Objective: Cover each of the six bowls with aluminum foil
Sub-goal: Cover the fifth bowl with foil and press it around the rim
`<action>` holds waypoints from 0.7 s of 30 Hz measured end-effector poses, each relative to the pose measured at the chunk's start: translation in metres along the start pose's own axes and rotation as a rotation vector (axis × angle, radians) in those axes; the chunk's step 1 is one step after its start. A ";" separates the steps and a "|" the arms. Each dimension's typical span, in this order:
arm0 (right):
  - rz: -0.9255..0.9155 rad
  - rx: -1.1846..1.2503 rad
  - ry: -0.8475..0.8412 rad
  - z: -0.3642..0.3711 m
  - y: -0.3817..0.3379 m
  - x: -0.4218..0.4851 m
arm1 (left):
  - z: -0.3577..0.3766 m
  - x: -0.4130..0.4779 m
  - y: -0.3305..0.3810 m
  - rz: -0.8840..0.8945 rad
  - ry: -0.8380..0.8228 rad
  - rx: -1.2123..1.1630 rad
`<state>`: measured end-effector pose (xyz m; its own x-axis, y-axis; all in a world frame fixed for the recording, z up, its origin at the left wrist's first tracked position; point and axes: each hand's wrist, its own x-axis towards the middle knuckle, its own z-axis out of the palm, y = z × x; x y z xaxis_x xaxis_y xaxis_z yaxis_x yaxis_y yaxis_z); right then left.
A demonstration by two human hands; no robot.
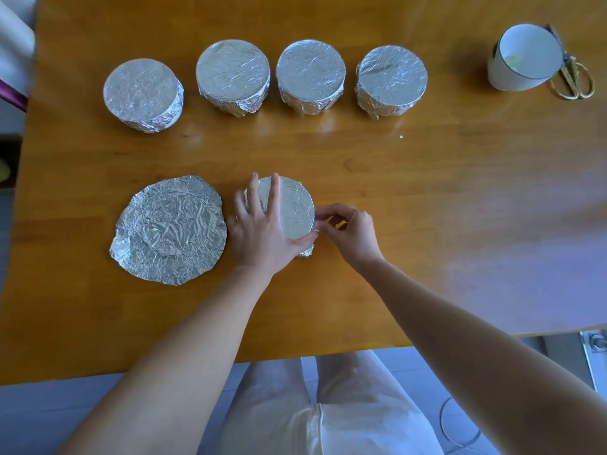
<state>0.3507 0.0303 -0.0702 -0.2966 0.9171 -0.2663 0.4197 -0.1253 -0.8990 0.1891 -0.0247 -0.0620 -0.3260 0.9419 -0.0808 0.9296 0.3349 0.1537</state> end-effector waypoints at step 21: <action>0.221 0.070 0.047 0.017 -0.002 0.012 | -0.001 0.000 0.002 -0.020 -0.035 0.015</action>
<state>0.3320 0.0351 -0.0774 -0.1628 0.8811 -0.4441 0.4090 -0.3493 -0.8430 0.1912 -0.0242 -0.0604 -0.3383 0.9335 -0.1184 0.9255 0.3529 0.1374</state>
